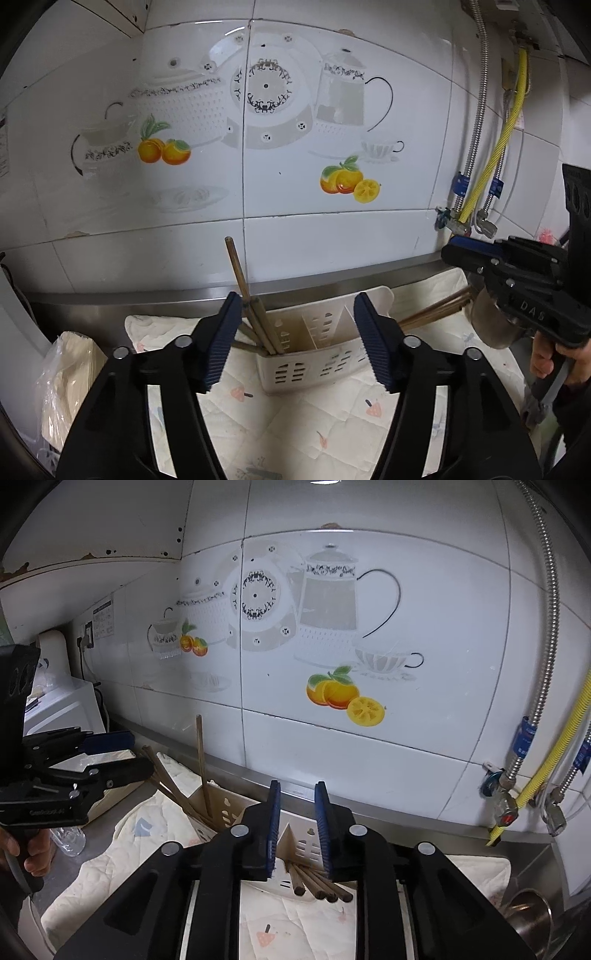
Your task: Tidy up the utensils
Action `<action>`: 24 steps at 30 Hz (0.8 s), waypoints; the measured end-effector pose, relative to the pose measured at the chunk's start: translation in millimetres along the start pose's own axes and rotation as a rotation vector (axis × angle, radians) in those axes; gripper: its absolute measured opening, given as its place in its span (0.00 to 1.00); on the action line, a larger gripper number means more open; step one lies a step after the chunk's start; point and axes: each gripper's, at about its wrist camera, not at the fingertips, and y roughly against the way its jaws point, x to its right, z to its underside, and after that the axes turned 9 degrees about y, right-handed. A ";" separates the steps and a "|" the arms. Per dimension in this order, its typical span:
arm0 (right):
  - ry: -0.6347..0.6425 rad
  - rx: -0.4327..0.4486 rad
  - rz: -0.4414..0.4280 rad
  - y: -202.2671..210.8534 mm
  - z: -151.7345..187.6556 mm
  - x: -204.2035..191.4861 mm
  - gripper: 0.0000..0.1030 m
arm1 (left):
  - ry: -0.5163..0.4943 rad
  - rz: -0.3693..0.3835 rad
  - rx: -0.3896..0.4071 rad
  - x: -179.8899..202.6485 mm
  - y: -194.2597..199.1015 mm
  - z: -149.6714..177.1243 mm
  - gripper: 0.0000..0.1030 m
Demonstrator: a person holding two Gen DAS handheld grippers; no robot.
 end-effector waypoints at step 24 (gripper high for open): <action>-0.037 0.050 0.029 60.2 36.5 -4.5 0.71 | -0.016 -0.092 0.032 -1.2 42.7 49.3 0.95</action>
